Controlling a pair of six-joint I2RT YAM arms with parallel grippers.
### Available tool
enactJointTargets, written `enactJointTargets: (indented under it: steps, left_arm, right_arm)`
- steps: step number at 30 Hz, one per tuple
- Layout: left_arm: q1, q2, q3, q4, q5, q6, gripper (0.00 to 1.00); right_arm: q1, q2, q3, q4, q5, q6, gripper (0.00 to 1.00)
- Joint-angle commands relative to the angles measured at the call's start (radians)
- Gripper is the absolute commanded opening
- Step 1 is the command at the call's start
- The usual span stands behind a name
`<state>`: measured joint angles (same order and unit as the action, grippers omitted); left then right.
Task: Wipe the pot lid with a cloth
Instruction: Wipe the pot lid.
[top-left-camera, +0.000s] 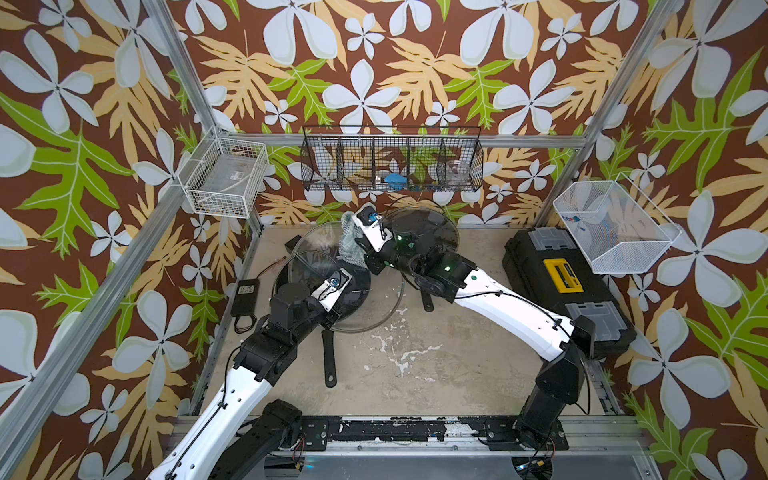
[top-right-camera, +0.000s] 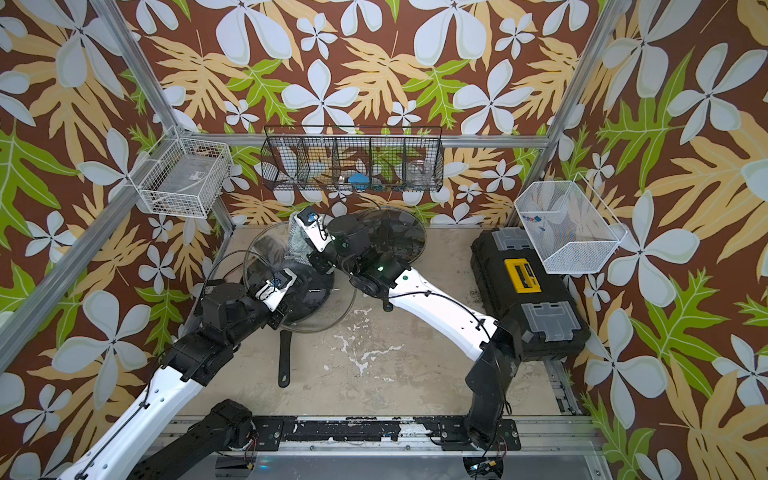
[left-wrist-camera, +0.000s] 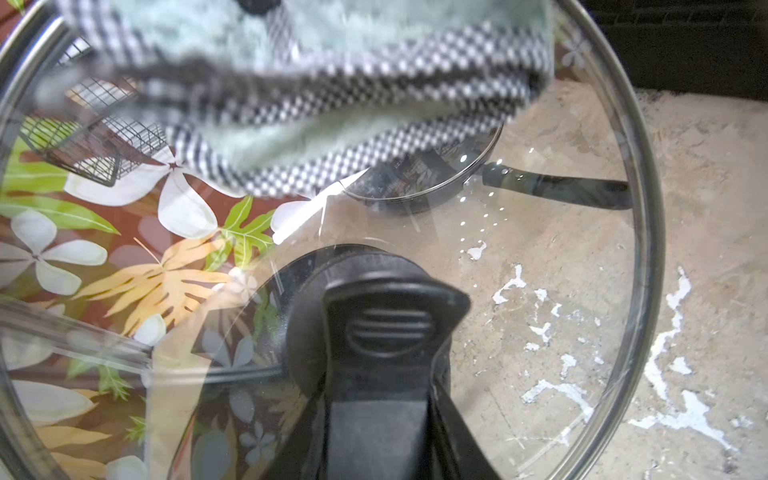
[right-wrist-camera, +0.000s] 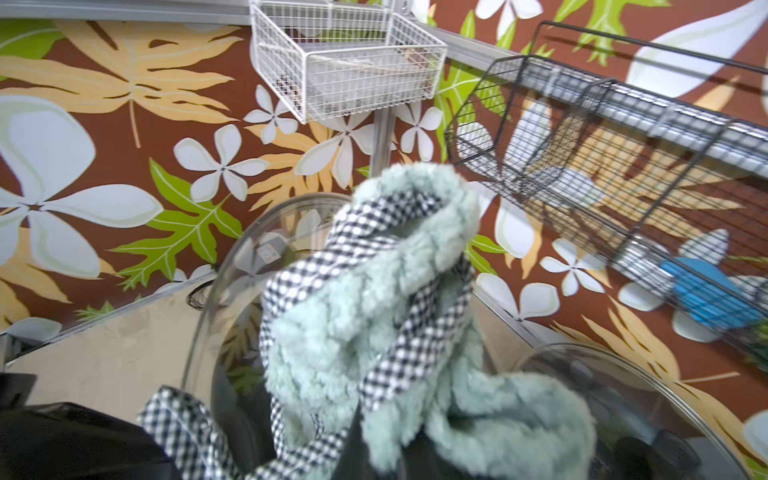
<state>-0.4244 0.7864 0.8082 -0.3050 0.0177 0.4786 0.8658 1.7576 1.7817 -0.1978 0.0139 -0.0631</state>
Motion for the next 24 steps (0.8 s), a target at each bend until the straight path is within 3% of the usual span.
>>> enactJointTargets:
  steps: [1, 5, 9, 17, 21, 24]
  left_arm:
    - [-0.002, 0.002, 0.016, 0.185, 0.030, 0.142, 0.00]
    - [-0.002, 0.005, 0.029, 0.173, 0.035, 0.250, 0.00]
    - [-0.002, -0.007, 0.034, 0.175, 0.030, 0.331, 0.00]
    - [-0.014, -0.045, 0.001, 0.178, 0.037, 0.416, 0.00]
    - [-0.019, -0.048, -0.006, 0.179, 0.020, 0.418, 0.00]
    - [-0.019, -0.050, -0.010, 0.205, 0.024, 0.386, 0.00]
  right_arm:
    - [-0.010, -0.004, 0.008, -0.029, 0.054, -0.032, 0.00]
    - [0.000, 0.027, 0.052, -0.057, -0.010, -0.045, 0.00]
    - [0.040, 0.106, 0.158, -0.121, 0.002, -0.095, 0.00]
    - [0.079, 0.270, 0.399, -0.239, -0.052, -0.148, 0.00]
    - [0.078, 0.250, 0.382, -0.232, -0.008, -0.162, 0.00]
    - [0.060, 0.165, 0.266, -0.163, 0.030, -0.146, 0.00]
